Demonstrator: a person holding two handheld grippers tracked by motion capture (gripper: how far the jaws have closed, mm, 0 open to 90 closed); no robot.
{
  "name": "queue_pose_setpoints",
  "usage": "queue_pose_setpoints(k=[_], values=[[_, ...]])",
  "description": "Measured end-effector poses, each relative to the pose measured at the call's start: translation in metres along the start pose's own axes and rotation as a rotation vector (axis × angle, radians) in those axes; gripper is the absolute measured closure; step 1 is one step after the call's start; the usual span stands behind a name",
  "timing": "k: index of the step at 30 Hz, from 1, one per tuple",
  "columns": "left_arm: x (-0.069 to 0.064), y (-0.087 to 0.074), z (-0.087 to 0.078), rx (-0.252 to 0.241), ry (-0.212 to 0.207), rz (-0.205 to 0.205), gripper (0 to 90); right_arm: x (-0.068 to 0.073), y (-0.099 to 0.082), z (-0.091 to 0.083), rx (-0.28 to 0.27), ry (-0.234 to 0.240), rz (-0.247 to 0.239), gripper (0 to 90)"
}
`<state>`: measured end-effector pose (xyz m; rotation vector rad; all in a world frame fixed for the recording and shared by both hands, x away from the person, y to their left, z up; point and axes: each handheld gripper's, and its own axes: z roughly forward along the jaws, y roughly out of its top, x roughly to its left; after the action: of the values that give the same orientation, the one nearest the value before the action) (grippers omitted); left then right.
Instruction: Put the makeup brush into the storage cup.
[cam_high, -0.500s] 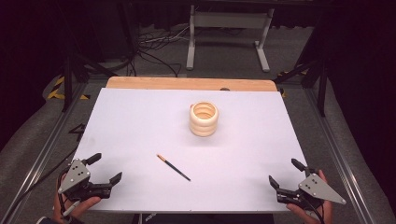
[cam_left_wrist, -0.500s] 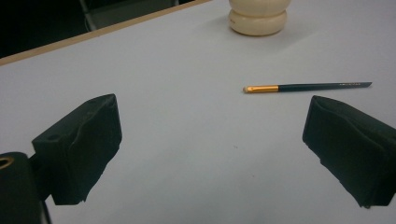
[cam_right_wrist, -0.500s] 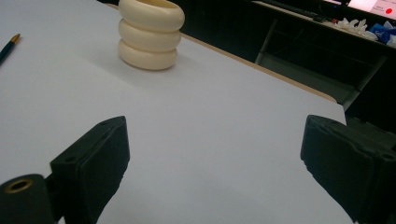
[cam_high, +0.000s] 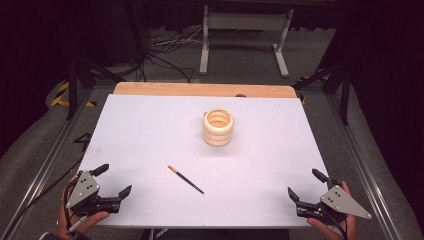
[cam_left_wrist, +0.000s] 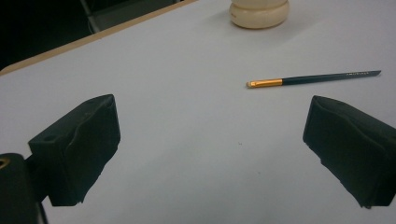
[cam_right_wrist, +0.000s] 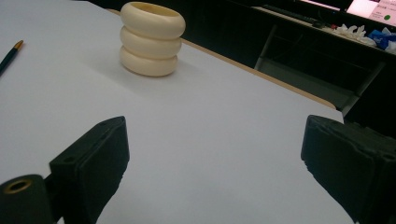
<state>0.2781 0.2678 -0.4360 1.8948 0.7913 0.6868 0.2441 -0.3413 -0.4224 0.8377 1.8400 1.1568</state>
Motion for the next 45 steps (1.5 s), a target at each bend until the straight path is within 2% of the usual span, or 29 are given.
queue_pose_setpoints(k=[3, 12, 20, 27, 30, 35, 41, 45], values=[[-0.002, 0.002, -0.003, -0.016, 0.016, 0.020, 4.7, 0.000, 0.003, 0.002, -0.008, 0.002, -0.002, 8.0], [-0.003, 0.004, -0.005, -0.035, 0.017, 0.023, 4.6, 0.001, 0.010, -0.001, -0.027, -0.010, -0.023, 7.7], [-0.005, 0.005, -0.004, -0.033, 0.016, 0.038, 4.4, -0.001, 0.021, 0.000, -0.029, 0.011, -0.027, 9.0], [-0.006, 0.004, -0.002, -0.014, 0.011, 0.050, 4.6, -0.001, 0.034, 0.003, -0.012, 0.056, -0.033, 11.9], [-0.005, 0.003, -0.001, -0.011, 0.010, 0.046, 4.6, 0.000, 0.038, 0.007, 0.004, 0.092, -0.040, 14.3], [-0.006, 0.003, 0.000, 0.000, 0.012, 0.051, 4.8, 0.005, 0.050, 0.017, 0.039, 0.139, -0.055, 14.0], [-0.007, 0.003, 0.000, -0.001, 0.014, 0.057, 4.7, 0.011, 0.063, 0.026, 0.054, 0.166, -0.069, 14.0], [-0.008, 0.003, 0.000, 0.002, 0.013, 0.063, 4.8, 0.020, 0.074, 0.036, 0.071, 0.195, -0.102, 13.8]])
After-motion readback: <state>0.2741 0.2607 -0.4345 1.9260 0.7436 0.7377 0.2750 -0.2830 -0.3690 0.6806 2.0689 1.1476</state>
